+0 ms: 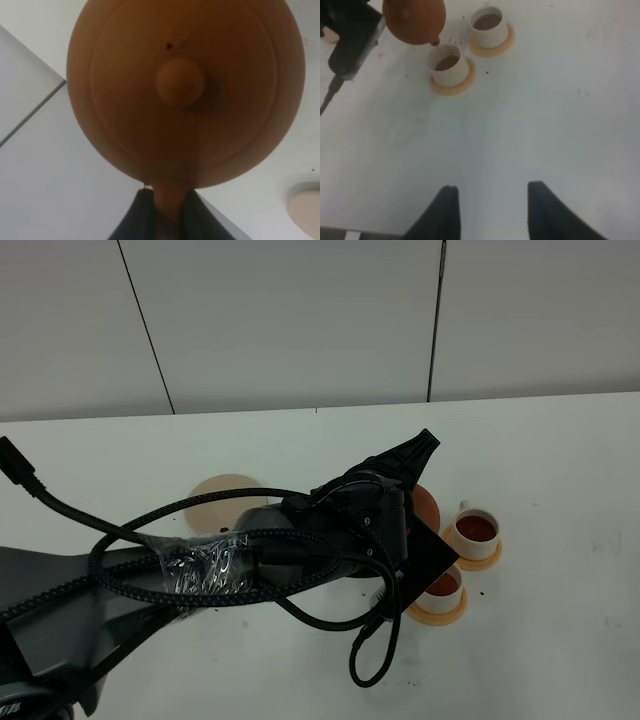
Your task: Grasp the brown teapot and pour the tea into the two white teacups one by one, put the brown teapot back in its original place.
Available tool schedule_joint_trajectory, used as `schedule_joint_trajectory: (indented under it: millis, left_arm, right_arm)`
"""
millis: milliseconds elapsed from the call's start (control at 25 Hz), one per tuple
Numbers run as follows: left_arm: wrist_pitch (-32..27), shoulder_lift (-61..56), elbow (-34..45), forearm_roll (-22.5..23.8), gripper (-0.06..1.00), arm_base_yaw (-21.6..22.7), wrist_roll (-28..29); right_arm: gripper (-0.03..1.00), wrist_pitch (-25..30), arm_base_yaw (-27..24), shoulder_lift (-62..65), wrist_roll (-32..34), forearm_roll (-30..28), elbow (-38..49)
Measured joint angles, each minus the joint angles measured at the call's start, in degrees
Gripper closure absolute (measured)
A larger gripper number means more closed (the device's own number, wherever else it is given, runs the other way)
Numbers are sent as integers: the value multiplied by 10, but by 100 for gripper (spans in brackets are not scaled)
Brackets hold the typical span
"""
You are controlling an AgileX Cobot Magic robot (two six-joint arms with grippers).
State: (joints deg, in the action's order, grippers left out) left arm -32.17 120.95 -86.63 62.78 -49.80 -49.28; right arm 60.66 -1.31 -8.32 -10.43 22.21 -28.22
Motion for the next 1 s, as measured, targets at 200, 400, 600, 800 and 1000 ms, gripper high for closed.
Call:
schedule_joint_trajectory:
  millis: [200, 400, 600, 800, 1000]
  left_arm:
    - [1, 0, 0, 2, 78, 0, -1]
    - [1, 0, 0, 2, 78, 0, -13]
    - [1, 0, 0, 2, 78, 0, -15]
    - [1, 0, 0, 2, 78, 0, -15]
    - [1, 0, 0, 2, 78, 0, -15]
  right_arm:
    - [65, 0, 0, 0, 0, 0, 0]
    - [65, 0, 0, 0, 0, 0, 0]
    - [65, 0, 0, 0, 0, 0, 0]
    - [65, 0, 0, 0, 0, 0, 0]
    - [65, 0, 0, 0, 0, 0, 0]
